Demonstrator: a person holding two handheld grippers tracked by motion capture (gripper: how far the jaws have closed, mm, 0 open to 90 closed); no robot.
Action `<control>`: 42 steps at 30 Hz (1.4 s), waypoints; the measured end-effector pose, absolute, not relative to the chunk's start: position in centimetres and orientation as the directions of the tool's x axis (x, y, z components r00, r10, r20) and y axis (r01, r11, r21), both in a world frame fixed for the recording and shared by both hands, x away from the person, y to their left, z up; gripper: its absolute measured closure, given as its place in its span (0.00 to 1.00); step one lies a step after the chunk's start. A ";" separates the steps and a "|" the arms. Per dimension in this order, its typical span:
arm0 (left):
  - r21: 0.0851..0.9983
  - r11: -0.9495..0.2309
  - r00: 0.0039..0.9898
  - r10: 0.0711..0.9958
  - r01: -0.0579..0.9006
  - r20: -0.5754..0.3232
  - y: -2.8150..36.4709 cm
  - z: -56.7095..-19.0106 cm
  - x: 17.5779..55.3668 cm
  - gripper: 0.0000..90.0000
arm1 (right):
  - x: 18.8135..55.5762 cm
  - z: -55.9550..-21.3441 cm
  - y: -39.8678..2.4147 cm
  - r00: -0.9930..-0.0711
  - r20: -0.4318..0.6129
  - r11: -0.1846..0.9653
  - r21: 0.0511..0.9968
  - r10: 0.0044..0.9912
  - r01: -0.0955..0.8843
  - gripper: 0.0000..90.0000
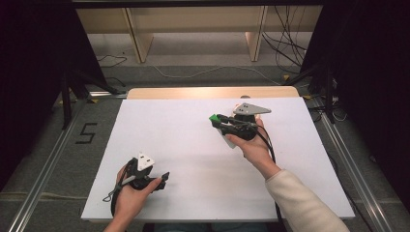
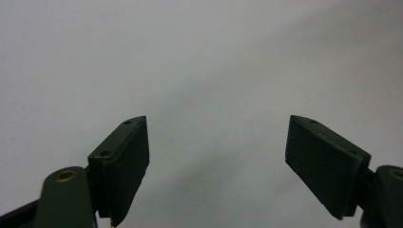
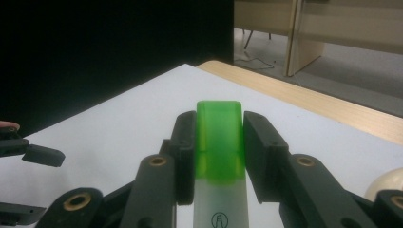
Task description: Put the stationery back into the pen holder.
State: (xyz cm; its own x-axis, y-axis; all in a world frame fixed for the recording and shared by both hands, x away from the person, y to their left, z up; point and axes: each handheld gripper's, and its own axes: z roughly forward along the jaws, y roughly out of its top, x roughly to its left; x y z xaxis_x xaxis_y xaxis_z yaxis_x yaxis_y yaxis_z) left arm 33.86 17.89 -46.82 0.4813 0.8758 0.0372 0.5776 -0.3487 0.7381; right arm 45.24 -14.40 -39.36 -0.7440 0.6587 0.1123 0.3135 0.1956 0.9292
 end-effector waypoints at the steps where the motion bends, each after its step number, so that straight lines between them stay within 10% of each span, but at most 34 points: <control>1: 0.738 -0.349 0.481 0.876 0.577 0.038 17.9 -46.8 33.9 0.25 | 45.3 -39.3 -14.5 -0.742 0.111 0.193 0.930 0.661 0.311 0.75; 42: 0.738 -0.356 0.490 0.871 0.572 0.040 17.7 -46.6 33.8 0.25 | 46.6 -38.8 -16.4 -0.694 0.119 0.154 0.935 0.710 0.318 0.75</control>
State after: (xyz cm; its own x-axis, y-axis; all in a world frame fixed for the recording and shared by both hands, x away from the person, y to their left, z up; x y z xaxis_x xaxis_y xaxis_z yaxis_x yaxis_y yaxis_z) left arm 33.79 17.71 -46.64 0.4901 0.8708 0.0404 0.5724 -0.3564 0.7385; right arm 46.61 -16.44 -38.76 -0.6941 0.7099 0.1193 0.3182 0.1539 0.9354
